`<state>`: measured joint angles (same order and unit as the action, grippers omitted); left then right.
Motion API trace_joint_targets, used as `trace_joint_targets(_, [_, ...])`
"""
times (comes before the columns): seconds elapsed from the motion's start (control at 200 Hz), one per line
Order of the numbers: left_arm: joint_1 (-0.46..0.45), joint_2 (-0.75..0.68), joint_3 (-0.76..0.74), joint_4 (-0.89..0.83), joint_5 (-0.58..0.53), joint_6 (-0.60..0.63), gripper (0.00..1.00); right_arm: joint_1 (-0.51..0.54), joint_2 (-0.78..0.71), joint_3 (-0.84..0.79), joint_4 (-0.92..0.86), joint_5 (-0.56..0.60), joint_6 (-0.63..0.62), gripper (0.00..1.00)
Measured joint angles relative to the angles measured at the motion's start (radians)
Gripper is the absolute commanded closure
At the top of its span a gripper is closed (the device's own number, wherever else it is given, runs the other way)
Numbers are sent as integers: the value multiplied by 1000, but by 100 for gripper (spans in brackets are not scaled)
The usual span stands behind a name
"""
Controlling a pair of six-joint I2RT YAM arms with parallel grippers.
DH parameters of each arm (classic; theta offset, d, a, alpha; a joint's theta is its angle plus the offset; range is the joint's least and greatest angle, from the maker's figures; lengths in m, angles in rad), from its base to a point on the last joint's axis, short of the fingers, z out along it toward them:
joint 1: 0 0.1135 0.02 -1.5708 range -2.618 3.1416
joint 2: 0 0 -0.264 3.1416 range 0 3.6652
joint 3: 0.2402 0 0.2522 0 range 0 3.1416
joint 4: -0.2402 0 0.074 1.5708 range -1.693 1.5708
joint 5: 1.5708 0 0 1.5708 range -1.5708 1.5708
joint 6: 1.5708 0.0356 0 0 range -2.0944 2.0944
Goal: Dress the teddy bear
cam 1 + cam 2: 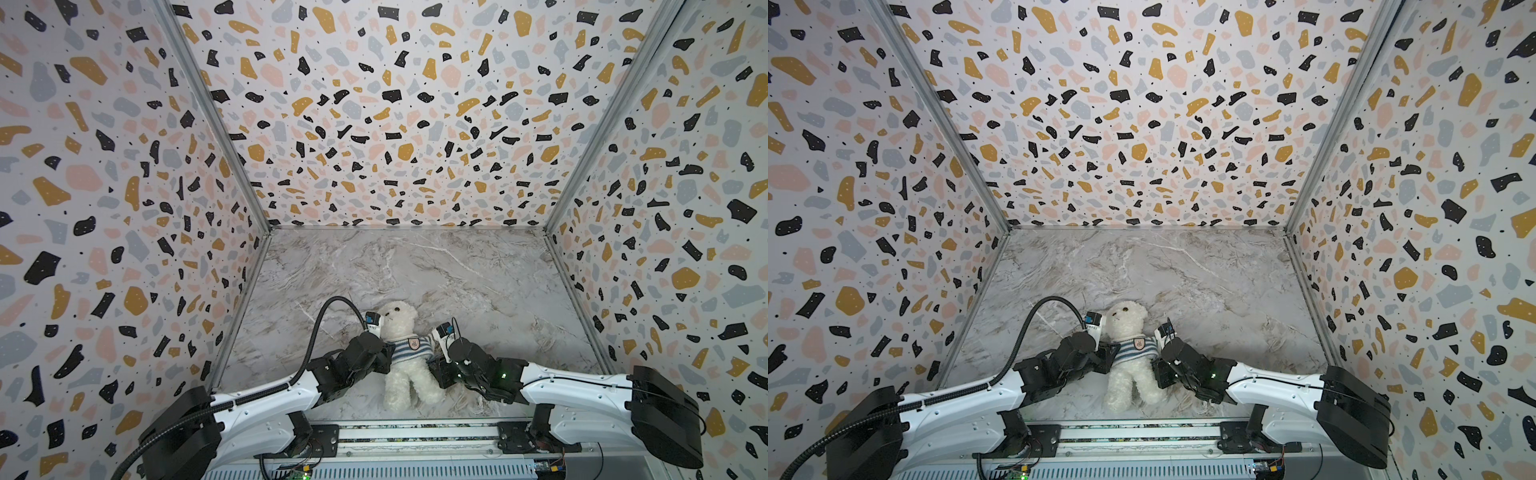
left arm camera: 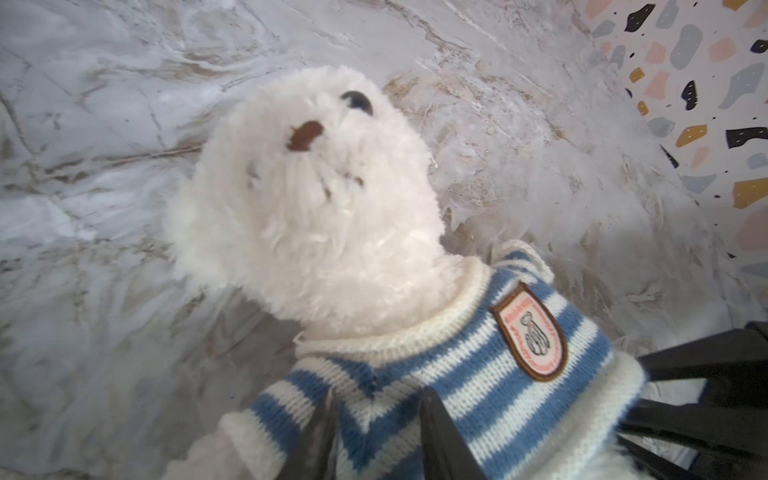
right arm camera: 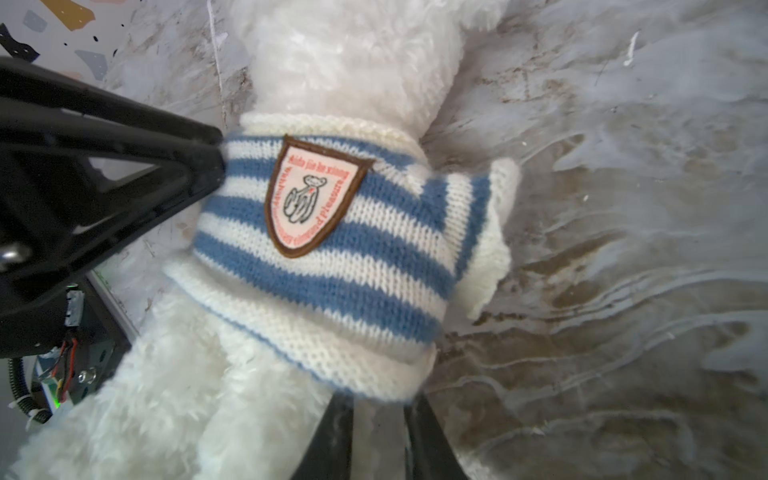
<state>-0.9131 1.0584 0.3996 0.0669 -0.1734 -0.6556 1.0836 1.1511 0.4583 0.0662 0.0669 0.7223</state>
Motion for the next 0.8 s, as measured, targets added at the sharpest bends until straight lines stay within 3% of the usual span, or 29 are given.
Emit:
trace_joint_targets(0.12, [2, -8, 2, -21, 6, 20, 65, -12, -84, -15, -18, 19, 15, 76])
trace_joint_targets(0.35, [3, -10, 14, -44, 40, 34, 63, -142, -243, -18, -85, 9, -27, 63])
trace_joint_targets(0.631, [8, -3, 24, -37, 80, 27, 65, -192, -225, -18, -46, -153, -188, 61])
trace_joint_targets(0.801, [45, 23, 4, 10, 100, 10, 66, -192, -126, -2, 3, -230, -246, 62])
